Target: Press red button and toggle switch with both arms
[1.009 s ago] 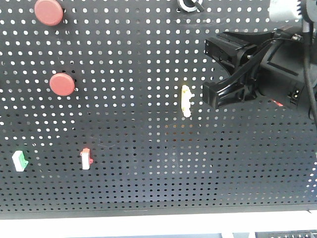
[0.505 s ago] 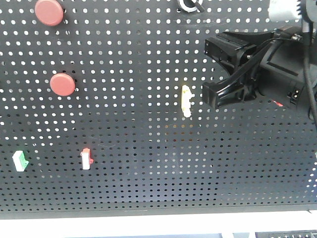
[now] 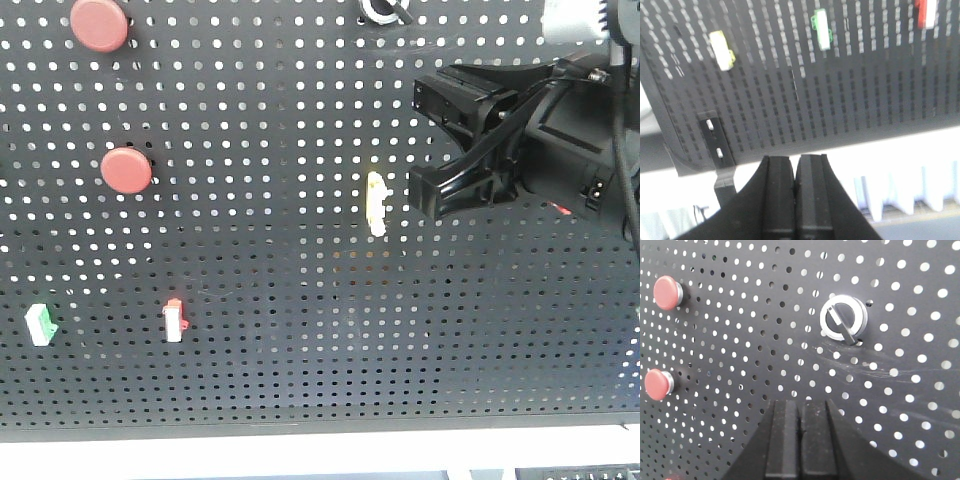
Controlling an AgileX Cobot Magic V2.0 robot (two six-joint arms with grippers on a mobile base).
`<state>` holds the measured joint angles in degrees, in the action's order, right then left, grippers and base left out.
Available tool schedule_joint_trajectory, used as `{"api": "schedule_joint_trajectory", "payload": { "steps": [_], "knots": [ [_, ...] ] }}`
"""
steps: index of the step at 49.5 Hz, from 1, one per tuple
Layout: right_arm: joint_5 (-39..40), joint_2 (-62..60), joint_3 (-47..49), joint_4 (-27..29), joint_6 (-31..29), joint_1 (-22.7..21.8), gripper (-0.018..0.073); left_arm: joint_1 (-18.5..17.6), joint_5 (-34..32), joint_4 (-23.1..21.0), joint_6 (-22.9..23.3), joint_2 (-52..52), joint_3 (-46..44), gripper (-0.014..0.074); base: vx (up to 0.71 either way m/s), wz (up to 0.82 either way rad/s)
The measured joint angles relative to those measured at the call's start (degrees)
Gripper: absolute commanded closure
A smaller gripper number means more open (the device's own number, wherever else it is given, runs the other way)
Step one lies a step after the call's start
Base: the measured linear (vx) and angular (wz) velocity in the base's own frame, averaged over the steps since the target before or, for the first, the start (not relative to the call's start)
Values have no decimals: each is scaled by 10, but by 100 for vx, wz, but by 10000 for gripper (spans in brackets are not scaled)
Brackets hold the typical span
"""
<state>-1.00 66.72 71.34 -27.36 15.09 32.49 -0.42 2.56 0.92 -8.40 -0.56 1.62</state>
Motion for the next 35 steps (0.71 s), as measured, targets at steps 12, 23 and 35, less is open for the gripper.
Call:
{"api": "schedule_joint_trajectory", "payload": {
  "steps": [12, 23, 35],
  "knots": [
    [0, 0, 0, 0, 0, 0, 559, 0, 12, -3, 0, -1, 0, 594, 0, 0],
    [0, 0, 0, 0, 0, 0, 559, 0, 13, -3, 0, -1, 0, 594, 0, 0],
    [0, 0, 0, 0, 0, 0, 559, 0, 13, -3, 0, -1, 0, 594, 0, 0]
  ]
}}
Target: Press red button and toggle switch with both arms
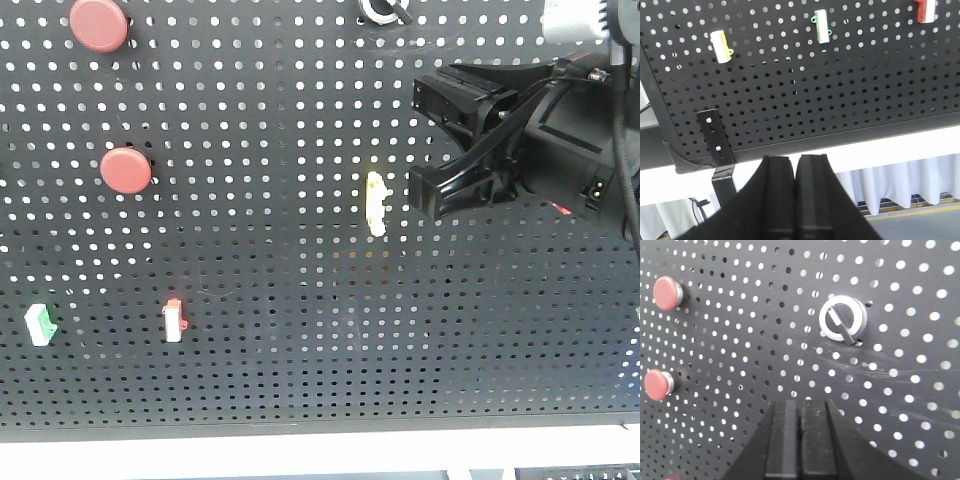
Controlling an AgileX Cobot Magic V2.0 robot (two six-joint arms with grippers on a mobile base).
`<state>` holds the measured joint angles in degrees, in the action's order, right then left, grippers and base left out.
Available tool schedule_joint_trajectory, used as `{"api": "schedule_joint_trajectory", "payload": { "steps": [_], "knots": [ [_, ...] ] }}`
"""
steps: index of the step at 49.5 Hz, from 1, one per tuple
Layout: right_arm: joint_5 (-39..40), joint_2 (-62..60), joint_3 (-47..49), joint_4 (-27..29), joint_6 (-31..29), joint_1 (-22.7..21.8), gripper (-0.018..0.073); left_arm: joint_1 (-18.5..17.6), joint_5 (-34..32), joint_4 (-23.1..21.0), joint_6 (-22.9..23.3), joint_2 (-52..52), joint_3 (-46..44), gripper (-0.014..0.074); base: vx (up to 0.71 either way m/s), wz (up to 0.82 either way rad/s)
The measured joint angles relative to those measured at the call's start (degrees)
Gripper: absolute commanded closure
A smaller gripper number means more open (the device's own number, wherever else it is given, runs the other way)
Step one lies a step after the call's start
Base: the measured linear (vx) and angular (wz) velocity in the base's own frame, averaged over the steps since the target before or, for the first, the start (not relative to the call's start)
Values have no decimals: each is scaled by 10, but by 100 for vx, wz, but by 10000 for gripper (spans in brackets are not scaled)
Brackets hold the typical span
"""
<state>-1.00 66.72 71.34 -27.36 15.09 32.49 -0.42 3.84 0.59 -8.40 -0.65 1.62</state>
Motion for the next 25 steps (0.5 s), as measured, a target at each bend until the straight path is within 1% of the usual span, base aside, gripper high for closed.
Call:
{"api": "schedule_joint_trajectory", "payload": {
  "steps": [7, 11, 14, 17, 22, 25],
  "knots": [
    [-16, -11, -5, 0, -1, 0, 559, 0, 0, 0, 0, 0, 0, 594, 0, 0],
    [-35, -50, -37, 2, -19, -3, 559, 0, 0, 0, 0, 0, 0, 594, 0, 0],
    [-37, -93, -73, 15, -42, -20, 559, 0, 0, 0, 0, 0, 0, 594, 0, 0],
    [-30, -143, -123, 42, -58, -55, 559, 0, 1, 0, 0, 0, 0, 594, 0, 0],
    [-15, -246, -235, 98, -69, -152, 559, 0, 1, 0, 0, 0, 0, 594, 0, 0],
    [-10, -303, -305, 123, -71, -197, 559, 0, 1, 0, 0, 0, 0, 594, 0, 0]
  ]
}}
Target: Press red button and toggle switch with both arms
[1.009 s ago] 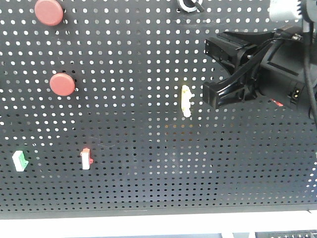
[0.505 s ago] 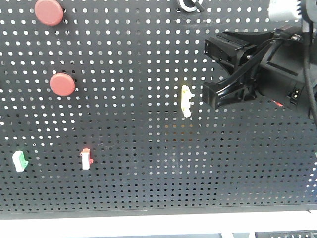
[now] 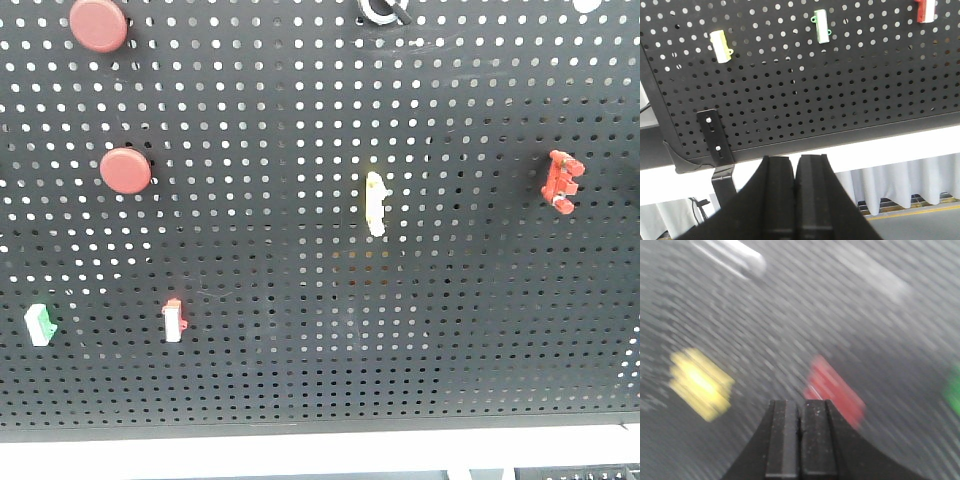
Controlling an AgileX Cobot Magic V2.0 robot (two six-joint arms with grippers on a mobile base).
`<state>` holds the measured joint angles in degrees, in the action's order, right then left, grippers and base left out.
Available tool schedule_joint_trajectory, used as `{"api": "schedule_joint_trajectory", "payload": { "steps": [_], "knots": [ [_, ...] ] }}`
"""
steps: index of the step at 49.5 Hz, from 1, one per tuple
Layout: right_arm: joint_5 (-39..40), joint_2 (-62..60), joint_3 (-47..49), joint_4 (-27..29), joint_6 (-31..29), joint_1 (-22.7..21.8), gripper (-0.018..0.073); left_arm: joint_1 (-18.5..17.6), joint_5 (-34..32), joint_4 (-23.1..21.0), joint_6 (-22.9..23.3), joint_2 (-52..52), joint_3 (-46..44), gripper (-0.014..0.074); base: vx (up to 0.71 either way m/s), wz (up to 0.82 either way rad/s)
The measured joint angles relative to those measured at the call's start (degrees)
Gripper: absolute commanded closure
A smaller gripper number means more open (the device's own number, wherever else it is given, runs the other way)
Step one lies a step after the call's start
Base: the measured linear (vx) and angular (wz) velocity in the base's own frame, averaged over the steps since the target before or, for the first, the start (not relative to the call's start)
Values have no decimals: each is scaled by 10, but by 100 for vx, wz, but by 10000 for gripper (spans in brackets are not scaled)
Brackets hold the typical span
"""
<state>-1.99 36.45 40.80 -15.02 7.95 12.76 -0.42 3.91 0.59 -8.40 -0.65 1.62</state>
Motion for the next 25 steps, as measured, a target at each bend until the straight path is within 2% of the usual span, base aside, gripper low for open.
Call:
{"api": "schedule_joint_trajectory", "payload": {
  "steps": [5, 8, 19, 25],
  "knots": [
    [2, -87, -116, 21, -2, -66, 559, 0, 0, 0, 0, 0, 0, 594, 0, 0],
    [3, -138, -175, 25, -5, -82, 559, 0, 0, 0, 0, 0, 0, 594, 0, 0],
    [4, -295, -349, 37, -41, -87, 559, 0, 0, 0, 0, 0, 0, 594, 0, 0],
    [-2, -358, -416, 66, -72, -87, 559, 0, 0, 0, 0, 0, 0, 594, 0, 0]
  ]
}}
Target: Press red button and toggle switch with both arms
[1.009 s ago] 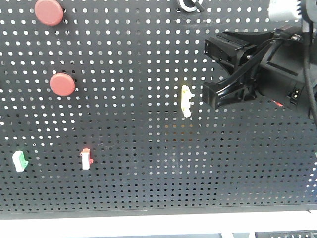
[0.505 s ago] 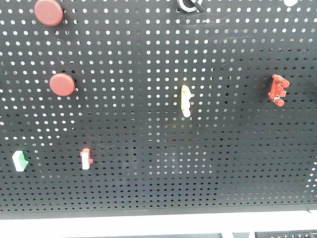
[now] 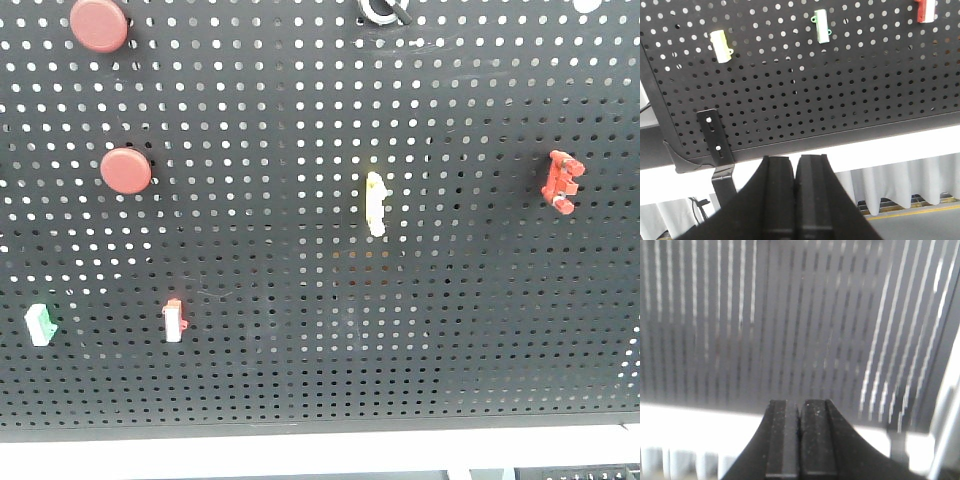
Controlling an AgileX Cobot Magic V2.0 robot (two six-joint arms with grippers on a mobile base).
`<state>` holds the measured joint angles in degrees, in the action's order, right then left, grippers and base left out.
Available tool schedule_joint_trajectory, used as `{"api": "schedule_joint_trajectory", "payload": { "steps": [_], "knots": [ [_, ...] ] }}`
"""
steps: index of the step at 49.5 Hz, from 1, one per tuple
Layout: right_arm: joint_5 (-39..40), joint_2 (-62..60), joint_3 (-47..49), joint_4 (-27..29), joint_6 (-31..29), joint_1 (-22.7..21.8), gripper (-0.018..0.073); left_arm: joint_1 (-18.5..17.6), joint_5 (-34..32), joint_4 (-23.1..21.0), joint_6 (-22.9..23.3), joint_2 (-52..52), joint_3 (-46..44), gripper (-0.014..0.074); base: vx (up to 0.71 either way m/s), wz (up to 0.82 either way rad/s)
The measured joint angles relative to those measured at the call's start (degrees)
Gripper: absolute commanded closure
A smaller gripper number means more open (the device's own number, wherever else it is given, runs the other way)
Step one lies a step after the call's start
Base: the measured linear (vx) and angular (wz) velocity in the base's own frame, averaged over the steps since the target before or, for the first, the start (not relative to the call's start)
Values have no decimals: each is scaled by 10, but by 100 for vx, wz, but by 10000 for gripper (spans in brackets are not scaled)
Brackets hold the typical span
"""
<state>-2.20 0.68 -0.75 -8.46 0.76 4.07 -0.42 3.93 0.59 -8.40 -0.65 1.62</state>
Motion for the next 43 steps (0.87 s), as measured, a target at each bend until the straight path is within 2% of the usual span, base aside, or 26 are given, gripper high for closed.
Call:
{"api": "schedule_joint_trajectory", "payload": {
  "steps": [5, 12, 43],
  "knots": [
    [-28, -11, -9, 24, -33, 0, 559, 0, 0, 0, 0, 0, 0, 594, 0, 0],
    [-47, -13, -10, 30, -54, 0, 559, 0, 1, 0, 0, 0, 0, 594, 0, 0],
    [-49, -13, -10, 32, -57, 0, 559, 0, 1, 0, 0, 0, 0, 594, 0, 0]
  ]
}}
